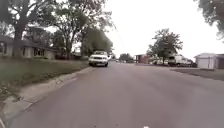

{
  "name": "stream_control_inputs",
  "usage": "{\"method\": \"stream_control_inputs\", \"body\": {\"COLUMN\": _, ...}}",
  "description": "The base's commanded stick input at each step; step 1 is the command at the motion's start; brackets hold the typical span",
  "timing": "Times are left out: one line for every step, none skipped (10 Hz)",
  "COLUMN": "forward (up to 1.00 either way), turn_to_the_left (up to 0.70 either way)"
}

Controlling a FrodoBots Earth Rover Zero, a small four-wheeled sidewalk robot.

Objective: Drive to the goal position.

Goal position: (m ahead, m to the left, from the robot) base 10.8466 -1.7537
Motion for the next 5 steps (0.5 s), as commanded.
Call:
{"method": "stream_control_inputs", "body": {"forward": 0.7, "turn_to_the_left": 0.0}}
{"method": "stream_control_inputs", "body": {"forward": 0.7, "turn_to_the_left": 0.0}}
{"method": "stream_control_inputs", "body": {"forward": 0.7, "turn_to_the_left": 0.0}}
{"method": "stream_control_inputs", "body": {"forward": 0.7, "turn_to_the_left": 0.0}}
{"method": "stream_control_inputs", "body": {"forward": 0.7, "turn_to_the_left": 0.0}}
